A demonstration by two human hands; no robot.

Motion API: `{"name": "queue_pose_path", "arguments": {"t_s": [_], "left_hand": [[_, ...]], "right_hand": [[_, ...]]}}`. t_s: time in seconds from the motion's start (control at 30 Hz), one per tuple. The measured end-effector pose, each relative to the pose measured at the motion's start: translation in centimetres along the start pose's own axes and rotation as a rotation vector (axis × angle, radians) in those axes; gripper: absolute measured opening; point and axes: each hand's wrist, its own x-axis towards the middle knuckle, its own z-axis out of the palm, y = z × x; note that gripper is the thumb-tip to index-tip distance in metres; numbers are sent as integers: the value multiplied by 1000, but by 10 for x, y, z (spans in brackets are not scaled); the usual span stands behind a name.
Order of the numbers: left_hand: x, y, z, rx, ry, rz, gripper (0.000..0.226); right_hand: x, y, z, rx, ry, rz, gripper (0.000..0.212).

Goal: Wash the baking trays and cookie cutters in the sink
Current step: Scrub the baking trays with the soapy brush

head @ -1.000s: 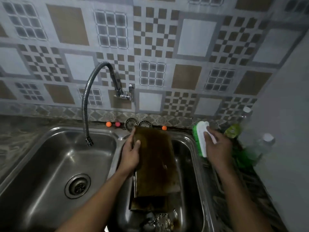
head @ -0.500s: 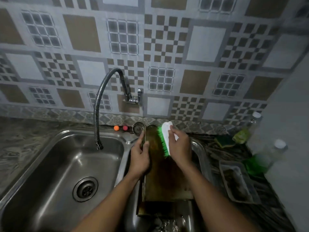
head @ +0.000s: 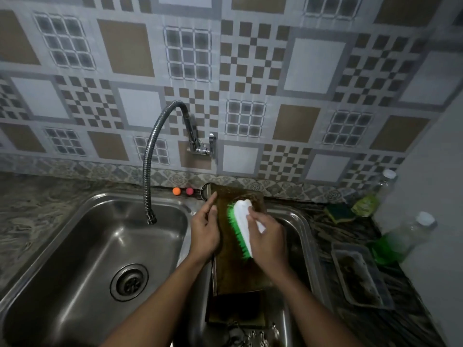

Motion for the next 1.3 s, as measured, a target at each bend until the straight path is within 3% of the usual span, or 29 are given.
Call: {"name": "queue_pose_path", "arguments": {"t_s": [0.13, 0.27, 0.4, 0.5, 0.7, 0.83, 1.0, 1.2, 1.3], "left_hand": [[-11, 5, -5, -11, -36, -7, 37], [-8, 17, 6, -13, -85, 23, 37], [4, 17, 14, -120, 110, -5, 37], [14, 5, 3, -124, 238, -34, 36], [8, 4, 0, -142, 181, -99, 36], [9, 12, 16, -130, 146, -55, 36], [13, 11, 7, -167, 266, -21, 35], [17, -1, 0, -195, 265, -92, 34], [14, 2, 7, -219, 260, -112, 34]], "right_hand": [[24, 26, -22, -44, 75, 168, 26], [27, 3, -12, -15, 77, 153, 27], [-9, -28, 11, 63, 36, -18, 23], [-30, -9, 3, 32, 20, -102, 23], [-1, 30, -26, -18, 102, 128, 26], [-13, -10, 0, 46, 67, 15, 25], [-51, -5, -1, 72, 15, -126, 27], [-31, 65, -43, 5, 124, 114, 22], [-22, 55, -44, 0, 118, 102, 22]]}}
